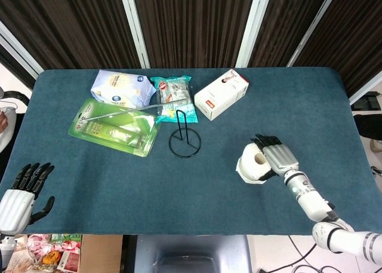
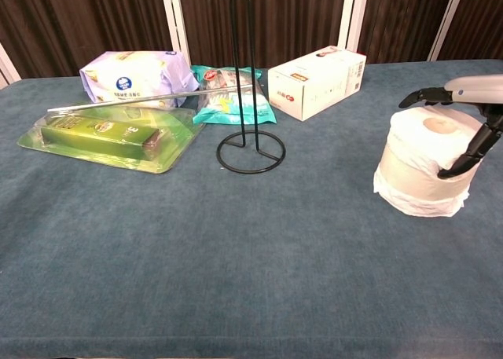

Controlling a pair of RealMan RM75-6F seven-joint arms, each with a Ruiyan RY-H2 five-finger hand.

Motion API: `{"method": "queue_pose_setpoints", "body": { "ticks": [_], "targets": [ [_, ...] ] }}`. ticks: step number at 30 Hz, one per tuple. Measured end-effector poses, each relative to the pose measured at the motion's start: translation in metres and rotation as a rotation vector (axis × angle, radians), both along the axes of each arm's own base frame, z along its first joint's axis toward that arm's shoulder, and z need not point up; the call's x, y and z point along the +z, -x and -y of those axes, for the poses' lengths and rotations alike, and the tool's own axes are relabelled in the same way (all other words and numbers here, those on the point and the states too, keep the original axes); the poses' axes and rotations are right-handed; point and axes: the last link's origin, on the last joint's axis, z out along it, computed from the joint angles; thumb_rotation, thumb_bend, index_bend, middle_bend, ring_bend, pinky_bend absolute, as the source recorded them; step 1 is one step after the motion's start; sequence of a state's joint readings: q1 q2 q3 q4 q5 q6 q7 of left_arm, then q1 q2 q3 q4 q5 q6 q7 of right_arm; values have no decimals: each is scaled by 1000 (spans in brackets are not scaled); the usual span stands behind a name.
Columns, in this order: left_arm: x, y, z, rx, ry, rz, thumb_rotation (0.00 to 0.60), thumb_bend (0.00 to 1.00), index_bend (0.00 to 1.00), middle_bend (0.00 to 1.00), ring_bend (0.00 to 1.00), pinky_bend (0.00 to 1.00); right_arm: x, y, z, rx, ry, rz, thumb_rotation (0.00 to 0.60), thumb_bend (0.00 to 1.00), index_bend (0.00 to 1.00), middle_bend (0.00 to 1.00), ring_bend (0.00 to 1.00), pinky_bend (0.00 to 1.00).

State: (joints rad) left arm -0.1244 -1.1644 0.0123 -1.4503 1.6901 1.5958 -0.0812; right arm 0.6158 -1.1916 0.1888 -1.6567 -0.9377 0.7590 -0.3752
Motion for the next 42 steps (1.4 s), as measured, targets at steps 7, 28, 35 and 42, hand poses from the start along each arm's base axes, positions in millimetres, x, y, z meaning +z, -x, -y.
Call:
{"method": "queue_pose_setpoints", "body": {
  "ticks": [7, 28, 35, 42],
  "targets": [
    [-1, -1, 0, -2, 4, 0, 600, 462, 0, 61, 21, 72, 10, -1, 1, 24, 92, 2, 600, 248, 885, 670, 663, 596],
    [-14, -2, -5, 7, 40, -24, 600, 461, 0, 62, 22, 72, 111, -134, 7, 335, 388, 564, 600, 250, 849, 669, 663, 597],
    [-17, -1, -8, 19, 50, -31, 600, 461, 0, 62, 21, 73, 113, -181, 31, 306, 373, 544, 600, 250, 847, 670, 663, 597],
    [-18, 0, -10, 28, 56, -35, 600, 461, 0, 62, 21, 72, 95, -234, 47, 306, 335, 477, 600, 250, 841, 669, 663, 597]
  ]
}}
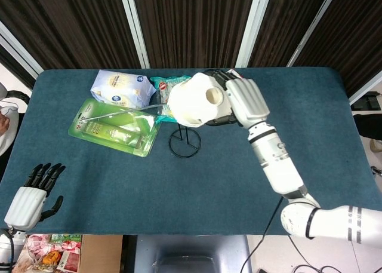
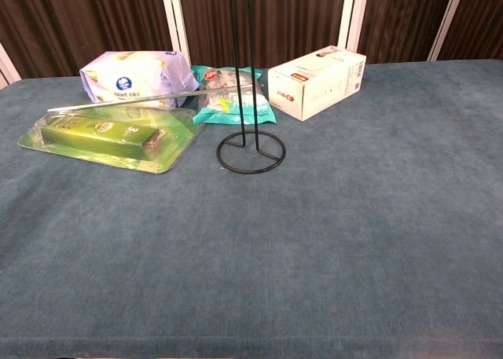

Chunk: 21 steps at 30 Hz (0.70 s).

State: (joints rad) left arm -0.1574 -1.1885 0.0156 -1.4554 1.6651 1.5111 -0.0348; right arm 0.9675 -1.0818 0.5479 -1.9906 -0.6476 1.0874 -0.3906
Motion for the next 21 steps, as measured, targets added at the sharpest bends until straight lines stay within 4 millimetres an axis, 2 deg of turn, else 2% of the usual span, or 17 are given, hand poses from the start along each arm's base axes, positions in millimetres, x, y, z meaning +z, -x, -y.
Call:
{"method": "queue_pose_setpoints", "body": {
  "ticks": [2, 8, 13, 19, 21],
  "targets": [
    [0, 0, -1, 2, -3, 0, 600, 462, 0, 61, 21, 72, -10, -12, 2, -1, -14, -16, 600, 250, 836, 669, 661, 597],
    [3, 1, -2, 3, -11, 7, 600, 461, 0, 62, 22, 73, -33, -32, 5, -33, -33, -72, 600, 250, 822, 670, 648, 597],
    [5, 2, -1, 5, -15, 14, 600, 461, 0, 62, 22, 72, -42, -37, 9, -61, -8, -111, 600, 250, 805, 669, 646, 597],
    [5, 2, -1, 5, -13, 14, 600, 462, 0, 62, 21, 73, -55, -39, 12, -105, -40, -121, 600, 250, 741, 667, 634, 598],
    [6, 3, -1, 6, -13, 14, 600, 461, 0, 62, 21, 73, -58, -38, 12, -117, -56, -124, 600, 250, 692, 639, 612, 598]
  ]
}}
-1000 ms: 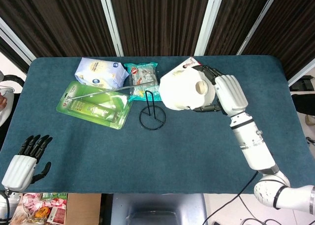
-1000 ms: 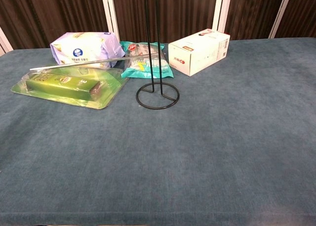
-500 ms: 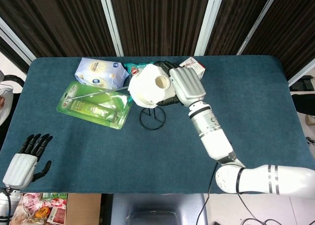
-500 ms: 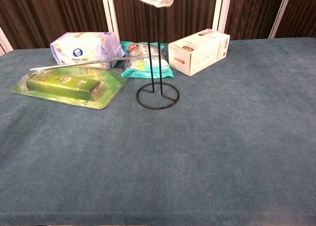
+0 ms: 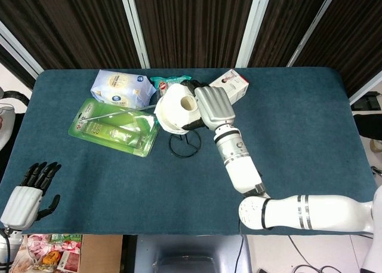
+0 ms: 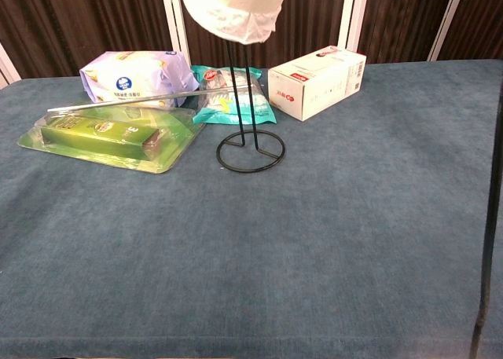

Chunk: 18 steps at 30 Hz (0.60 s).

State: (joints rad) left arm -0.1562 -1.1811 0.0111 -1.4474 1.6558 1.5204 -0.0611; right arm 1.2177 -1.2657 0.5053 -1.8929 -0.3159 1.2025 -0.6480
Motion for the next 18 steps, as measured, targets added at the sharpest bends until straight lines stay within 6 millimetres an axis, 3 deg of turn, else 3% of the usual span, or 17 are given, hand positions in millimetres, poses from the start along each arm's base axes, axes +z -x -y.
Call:
{"method": "queue_pose_setpoints", "body": {
  "ticks": [2, 5, 7, 10, 14, 18],
  "targets": [
    [0, 0, 0, 1, 1, 1, 600, 461, 0, 62, 21, 73, -2, 1, 0, -19, -20, -3, 600, 250, 561, 563, 559, 587],
    [0, 0, 0, 0, 4, 0, 600, 461, 0, 62, 21, 73, -4, 4, -1, -49, -51, -10, 600, 250, 98, 326, 347, 438],
    [0, 0, 0, 0, 5, 1, 600, 462, 0, 61, 21, 73, -4, 5, 0, -61, -61, -12, 600, 250, 0, 164, 188, 312],
    [0, 1, 0, 1, 3, 2, 600, 462, 0, 62, 21, 72, 0, 5, 1, -45, -47, -17, 600, 244, 0, 11, 18, 152],
    [0, 0, 1, -3, 4, 3, 600, 463, 0, 62, 21, 73, 12, 4, 1, -1, -13, -18, 600, 206, 0, 0, 0, 51],
    [-1, -1, 1, -7, 4, 5, 600, 462, 0, 62, 21, 72, 21, 6, -3, 48, 7, -16, 600, 181, 0, 0, 0, 40]
  ]
}}
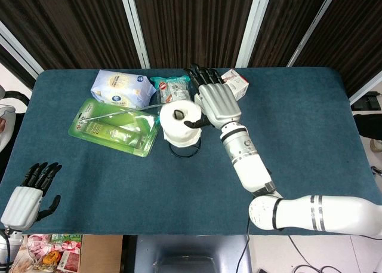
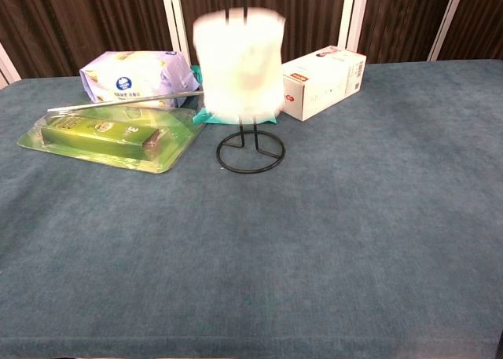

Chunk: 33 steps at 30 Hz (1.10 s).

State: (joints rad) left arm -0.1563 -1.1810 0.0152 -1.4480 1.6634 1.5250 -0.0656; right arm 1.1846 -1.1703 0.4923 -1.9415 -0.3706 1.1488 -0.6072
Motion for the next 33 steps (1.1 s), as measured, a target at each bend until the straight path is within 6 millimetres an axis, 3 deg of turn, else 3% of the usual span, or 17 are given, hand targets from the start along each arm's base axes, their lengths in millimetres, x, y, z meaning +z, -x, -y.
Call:
{"method": "queue_pose_setpoints", "body": {
  "ticks": [7, 13, 18, 23, 26, 29, 33],
  "targets": [
    [0, -1, 1, -10, -2, 2, 600, 462, 0, 62, 21, 72, 8, 17, -21, 52, -16, -38, 600, 178, 0, 0, 0, 27],
    [0, -4, 3, -24, -3, 11, 600, 461, 0, 62, 22, 73, 2, 59, -58, 145, -10, -120, 600, 177, 0, 0, 0, 0],
    [3, -4, 5, -33, -16, 22, 600, 462, 0, 62, 22, 72, -9, 132, -105, 184, 9, -234, 600, 177, 0, 0, 0, 0],
    [5, -4, 6, -32, -20, 24, 600, 463, 0, 62, 22, 72, -21, 236, -180, 64, -17, -328, 600, 177, 0, 0, 0, 0],
    [5, -4, 6, -35, -21, 24, 600, 463, 0, 62, 22, 72, -21, 280, -207, -24, 8, -340, 600, 177, 0, 0, 0, 0],
    [4, -4, 6, -41, -20, 25, 600, 463, 0, 62, 22, 72, -20, 308, -222, -93, 30, -341, 600, 178, 0, 0, 0, 0],
    [5, -5, 6, -45, -21, 23, 600, 463, 0, 62, 22, 72, -20, 314, -228, -122, 74, -319, 600, 178, 0, 0, 0, 0]
  ]
}}
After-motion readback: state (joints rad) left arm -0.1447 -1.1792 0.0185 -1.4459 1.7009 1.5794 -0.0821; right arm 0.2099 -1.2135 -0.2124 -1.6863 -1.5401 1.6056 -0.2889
